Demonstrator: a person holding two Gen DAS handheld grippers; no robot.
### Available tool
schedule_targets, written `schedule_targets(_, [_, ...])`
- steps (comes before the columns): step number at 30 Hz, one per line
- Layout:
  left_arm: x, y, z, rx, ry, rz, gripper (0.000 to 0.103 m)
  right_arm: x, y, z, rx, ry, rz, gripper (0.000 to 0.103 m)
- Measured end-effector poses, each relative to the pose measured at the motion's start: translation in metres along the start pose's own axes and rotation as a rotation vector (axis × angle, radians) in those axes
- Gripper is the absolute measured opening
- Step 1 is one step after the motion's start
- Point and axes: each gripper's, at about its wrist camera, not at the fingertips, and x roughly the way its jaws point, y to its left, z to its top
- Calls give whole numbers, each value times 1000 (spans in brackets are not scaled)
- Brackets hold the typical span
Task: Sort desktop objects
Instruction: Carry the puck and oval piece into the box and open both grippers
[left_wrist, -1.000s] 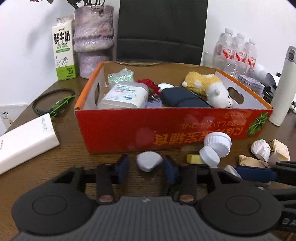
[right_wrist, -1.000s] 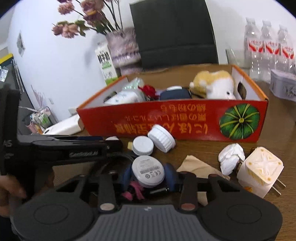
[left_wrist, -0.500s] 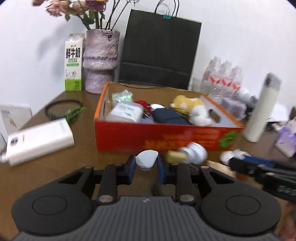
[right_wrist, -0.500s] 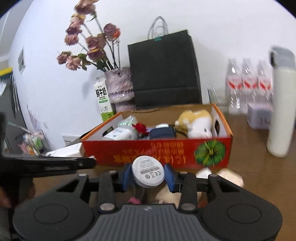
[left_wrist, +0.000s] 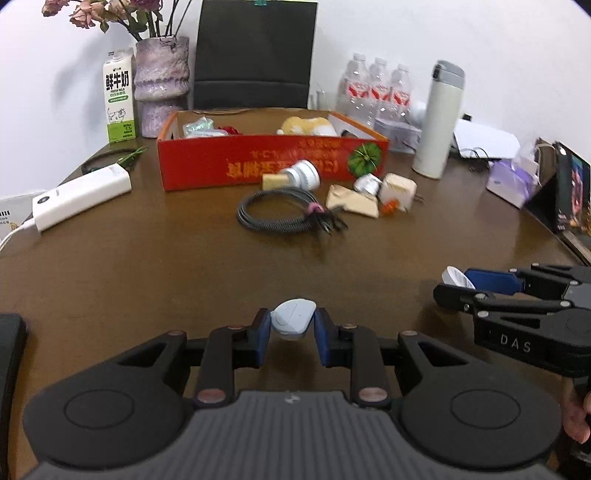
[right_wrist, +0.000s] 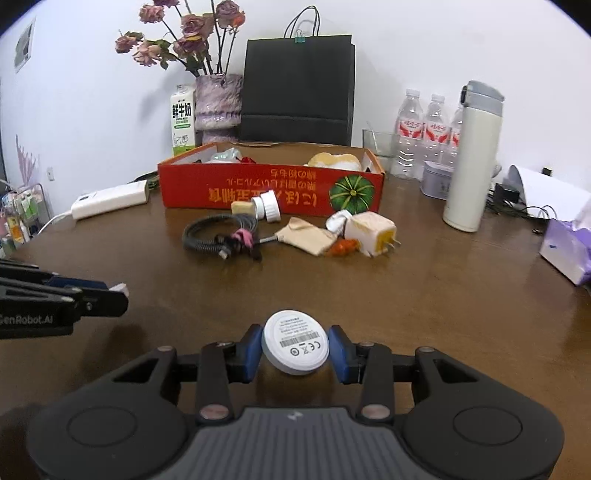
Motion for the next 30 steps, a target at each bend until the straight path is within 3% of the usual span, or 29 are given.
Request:
schedule_targets(5, [-23,-7,-1,11,-45,10,26,-25,1,-8,-5,-25,1,37])
schedule_targets(11, [-40,-5,15,24,-109,24,26,-46,-6,7,21,-97,10,37])
schedule_targets(16, [-33,9,60,33,-170,38,26,-46,-20,44,46,-165,33,37])
schedule_targets(19, [-21,18,105,56,-218,48,26,-37,-27,83,42,-224,39,37])
schedule_targets(24, [18,28,169,89,-249,68,26,0,-38,154,6,-279,64,37])
schedule_targets(30, [125,64,230,15,-85,59,26,117,-59,225,-10,-78,91,37])
